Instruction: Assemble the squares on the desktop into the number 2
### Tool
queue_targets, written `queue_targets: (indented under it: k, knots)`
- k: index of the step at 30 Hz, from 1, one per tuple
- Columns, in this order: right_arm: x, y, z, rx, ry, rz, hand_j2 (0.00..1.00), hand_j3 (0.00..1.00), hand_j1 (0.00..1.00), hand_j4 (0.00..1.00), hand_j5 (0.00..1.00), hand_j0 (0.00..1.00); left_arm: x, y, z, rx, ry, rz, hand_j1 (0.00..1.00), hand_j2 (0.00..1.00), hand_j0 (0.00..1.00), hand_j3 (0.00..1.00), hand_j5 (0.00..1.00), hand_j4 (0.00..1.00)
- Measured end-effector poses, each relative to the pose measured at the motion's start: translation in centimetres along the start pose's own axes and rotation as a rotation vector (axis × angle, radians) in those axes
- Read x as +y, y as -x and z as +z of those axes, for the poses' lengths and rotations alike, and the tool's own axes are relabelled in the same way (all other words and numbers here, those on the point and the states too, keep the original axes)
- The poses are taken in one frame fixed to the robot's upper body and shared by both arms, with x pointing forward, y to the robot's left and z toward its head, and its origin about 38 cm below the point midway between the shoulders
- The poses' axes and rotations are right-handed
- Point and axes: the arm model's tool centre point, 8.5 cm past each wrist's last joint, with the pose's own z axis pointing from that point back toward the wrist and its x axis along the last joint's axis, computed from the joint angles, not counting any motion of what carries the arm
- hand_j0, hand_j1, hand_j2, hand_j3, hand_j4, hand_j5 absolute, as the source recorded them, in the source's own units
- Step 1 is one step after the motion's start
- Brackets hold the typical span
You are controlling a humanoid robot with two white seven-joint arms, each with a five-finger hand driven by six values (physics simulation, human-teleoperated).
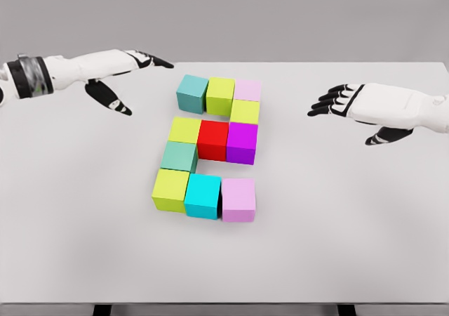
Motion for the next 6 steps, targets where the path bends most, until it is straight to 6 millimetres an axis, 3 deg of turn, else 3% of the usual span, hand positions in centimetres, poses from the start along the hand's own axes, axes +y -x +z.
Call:
queue_targets:
  k: [6]
  knots:
    - [0.1, 0.0, 0.0, -0.001, -0.001, -0.001, 1.0, 1.0, 1.0, 1.0, 1.0, 1.0, -1.5, 0.6, 0.8, 0.021, 0.044, 0.011, 1.0, 1.0, 1.0, 1.0, 1.0, 1.0]
